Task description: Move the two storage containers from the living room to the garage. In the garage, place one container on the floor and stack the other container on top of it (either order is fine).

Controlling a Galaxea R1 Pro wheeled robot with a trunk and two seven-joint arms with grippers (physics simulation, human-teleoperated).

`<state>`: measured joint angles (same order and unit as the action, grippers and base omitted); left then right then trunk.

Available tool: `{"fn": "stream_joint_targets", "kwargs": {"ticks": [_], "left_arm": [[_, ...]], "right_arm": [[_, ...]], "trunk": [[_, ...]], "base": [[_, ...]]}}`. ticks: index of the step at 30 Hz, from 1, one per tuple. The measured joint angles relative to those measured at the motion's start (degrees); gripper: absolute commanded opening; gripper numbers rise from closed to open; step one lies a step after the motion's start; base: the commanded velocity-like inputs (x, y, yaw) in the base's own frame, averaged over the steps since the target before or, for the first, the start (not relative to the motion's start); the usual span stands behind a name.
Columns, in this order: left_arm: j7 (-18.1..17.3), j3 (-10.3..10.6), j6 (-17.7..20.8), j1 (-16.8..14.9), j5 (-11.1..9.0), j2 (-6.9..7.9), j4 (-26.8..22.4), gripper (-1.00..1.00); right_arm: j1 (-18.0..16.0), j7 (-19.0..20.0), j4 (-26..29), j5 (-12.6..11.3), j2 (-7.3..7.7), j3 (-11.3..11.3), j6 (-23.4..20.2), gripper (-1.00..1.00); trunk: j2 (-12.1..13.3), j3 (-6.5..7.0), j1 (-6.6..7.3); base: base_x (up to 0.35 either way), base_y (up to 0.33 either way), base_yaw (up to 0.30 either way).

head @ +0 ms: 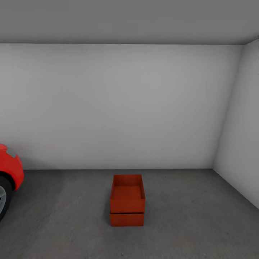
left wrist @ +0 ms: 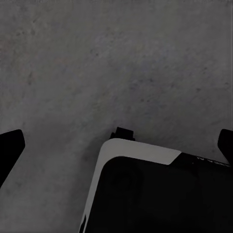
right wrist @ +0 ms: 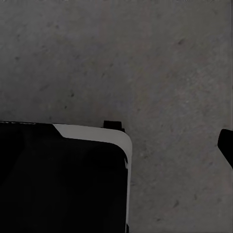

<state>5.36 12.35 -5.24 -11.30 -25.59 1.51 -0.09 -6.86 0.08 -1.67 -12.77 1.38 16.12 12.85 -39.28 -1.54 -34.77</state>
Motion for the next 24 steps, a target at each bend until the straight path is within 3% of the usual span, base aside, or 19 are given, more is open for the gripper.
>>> {"fn": "stream_joint_targets", "kwargs": {"ticks": [24], "left_arm": [[0.02, 0.33, -1.13, 0.0, 0.5, -0.28, -0.16, 1.0]], "right_arm": [[0.0, -0.2, 0.08, 0.78, 0.63, 0.69, -0.52, 1.0]], "trunk": [[0.0, 0.18, 0.0]], "base": [[0.0, 0.0, 0.0]]}}
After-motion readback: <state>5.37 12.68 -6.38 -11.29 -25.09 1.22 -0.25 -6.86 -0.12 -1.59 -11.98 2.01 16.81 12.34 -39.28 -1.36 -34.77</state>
